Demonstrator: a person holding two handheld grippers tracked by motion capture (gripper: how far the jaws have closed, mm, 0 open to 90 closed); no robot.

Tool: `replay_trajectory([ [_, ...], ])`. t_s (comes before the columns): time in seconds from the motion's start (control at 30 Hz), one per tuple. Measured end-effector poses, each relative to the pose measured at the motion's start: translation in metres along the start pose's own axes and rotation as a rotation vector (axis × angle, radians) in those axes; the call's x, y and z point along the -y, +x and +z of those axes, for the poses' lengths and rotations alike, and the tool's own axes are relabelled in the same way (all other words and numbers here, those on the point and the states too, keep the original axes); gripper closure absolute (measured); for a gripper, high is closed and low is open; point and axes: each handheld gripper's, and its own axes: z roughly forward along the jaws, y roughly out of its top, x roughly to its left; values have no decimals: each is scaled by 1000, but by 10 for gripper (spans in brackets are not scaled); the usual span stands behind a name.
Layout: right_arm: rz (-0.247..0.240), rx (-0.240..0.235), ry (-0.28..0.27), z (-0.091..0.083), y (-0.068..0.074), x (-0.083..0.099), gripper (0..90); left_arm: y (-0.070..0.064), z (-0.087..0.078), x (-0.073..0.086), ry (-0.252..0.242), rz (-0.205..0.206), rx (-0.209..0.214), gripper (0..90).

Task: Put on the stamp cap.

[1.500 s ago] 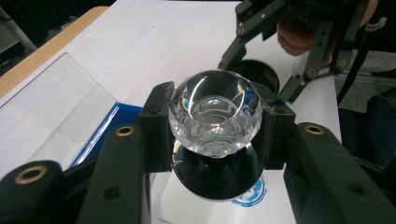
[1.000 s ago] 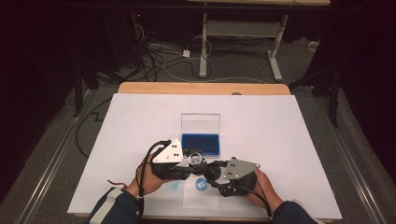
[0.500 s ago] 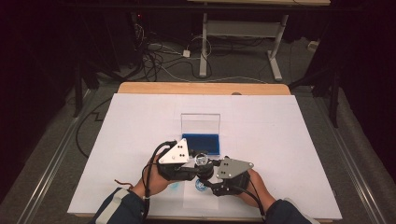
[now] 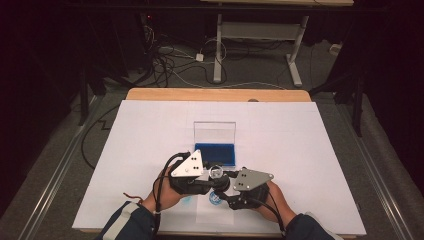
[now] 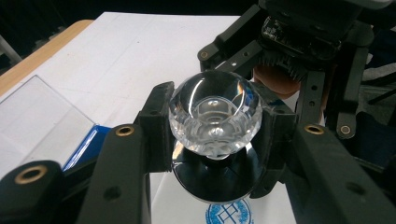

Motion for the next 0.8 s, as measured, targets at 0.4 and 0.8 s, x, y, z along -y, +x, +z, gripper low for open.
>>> replay_trajectory([
  [0.4,7,-5,-2,0,0,0,385,0,4,3,-1,-6,19,542],
  [0.8,13,1,13,0,1,1,387,1,5,5,2,-8,24,542],
])
